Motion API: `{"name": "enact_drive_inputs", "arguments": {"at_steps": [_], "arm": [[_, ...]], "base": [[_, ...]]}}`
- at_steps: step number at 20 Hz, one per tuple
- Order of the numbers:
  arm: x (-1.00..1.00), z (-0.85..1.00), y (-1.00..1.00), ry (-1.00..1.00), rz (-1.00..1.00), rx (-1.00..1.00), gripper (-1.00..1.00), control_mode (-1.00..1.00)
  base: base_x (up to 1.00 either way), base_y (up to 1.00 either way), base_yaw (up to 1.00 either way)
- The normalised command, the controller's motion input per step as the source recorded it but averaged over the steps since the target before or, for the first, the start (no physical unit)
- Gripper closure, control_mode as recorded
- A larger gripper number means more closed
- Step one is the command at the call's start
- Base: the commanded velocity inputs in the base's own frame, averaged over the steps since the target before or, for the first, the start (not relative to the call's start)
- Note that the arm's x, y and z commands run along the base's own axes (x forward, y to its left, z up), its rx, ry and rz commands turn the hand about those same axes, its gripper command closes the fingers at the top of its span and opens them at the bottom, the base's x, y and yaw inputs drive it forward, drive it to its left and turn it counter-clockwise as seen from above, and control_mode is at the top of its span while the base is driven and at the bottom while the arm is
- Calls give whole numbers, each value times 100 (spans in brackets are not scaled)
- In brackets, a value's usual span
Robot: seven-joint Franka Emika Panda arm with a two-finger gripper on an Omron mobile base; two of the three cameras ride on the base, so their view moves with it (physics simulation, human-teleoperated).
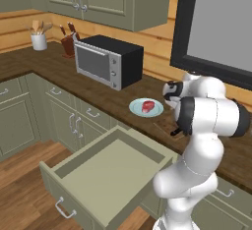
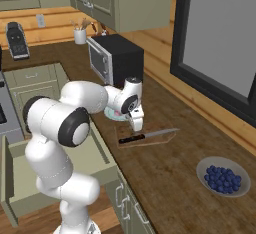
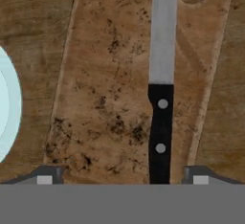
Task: Pick up the knife from the drawer and place it on the cutting board. Then place the meat from the plate to the cutting board.
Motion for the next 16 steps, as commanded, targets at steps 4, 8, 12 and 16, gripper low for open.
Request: {"name": "enact_drive_inputs", "arguments": {"at_steps": [4,8,12,16], "arm": [[51,23,61,-27,24,0,-100,-100],[29,2,31,-14,38,0,-100,-100],[22,11,37,1,48,-5,-100,-100],[27,22,26,6,22,-5,-100,-100]], "base": [[0,0,0],[0,0,0],[0,0,0],[0,0,0]]}}
